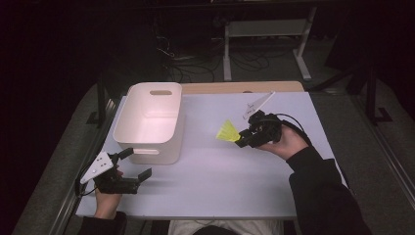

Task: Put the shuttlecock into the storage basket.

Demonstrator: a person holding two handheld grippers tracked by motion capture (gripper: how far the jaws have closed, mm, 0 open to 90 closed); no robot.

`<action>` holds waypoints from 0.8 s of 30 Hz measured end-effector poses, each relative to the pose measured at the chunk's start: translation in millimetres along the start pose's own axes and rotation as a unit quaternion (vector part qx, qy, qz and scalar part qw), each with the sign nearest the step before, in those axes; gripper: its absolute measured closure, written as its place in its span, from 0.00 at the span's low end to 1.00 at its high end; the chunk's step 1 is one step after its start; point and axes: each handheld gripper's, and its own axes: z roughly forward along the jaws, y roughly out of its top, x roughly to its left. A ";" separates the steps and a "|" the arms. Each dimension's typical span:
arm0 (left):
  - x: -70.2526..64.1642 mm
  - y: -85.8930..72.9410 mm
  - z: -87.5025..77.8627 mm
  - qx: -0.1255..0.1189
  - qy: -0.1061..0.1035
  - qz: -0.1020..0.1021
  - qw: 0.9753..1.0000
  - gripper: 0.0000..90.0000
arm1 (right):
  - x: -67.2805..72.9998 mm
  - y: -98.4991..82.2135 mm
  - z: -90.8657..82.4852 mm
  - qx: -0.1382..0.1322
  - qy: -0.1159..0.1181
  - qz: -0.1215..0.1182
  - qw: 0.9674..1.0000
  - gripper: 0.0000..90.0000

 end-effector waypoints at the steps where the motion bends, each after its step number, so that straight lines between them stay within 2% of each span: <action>1: 0.0 0.0 0.0 0.000 0.000 0.000 1.000 0.00 | 0.0 1.7 0.8 0.001 0.002 0.000 1.000 0.70; 24: -0.1 -0.1 -0.2 0.000 -0.001 0.000 1.000 0.00 | 1.6 34.1 8.1 -0.008 0.010 -0.023 1.000 0.70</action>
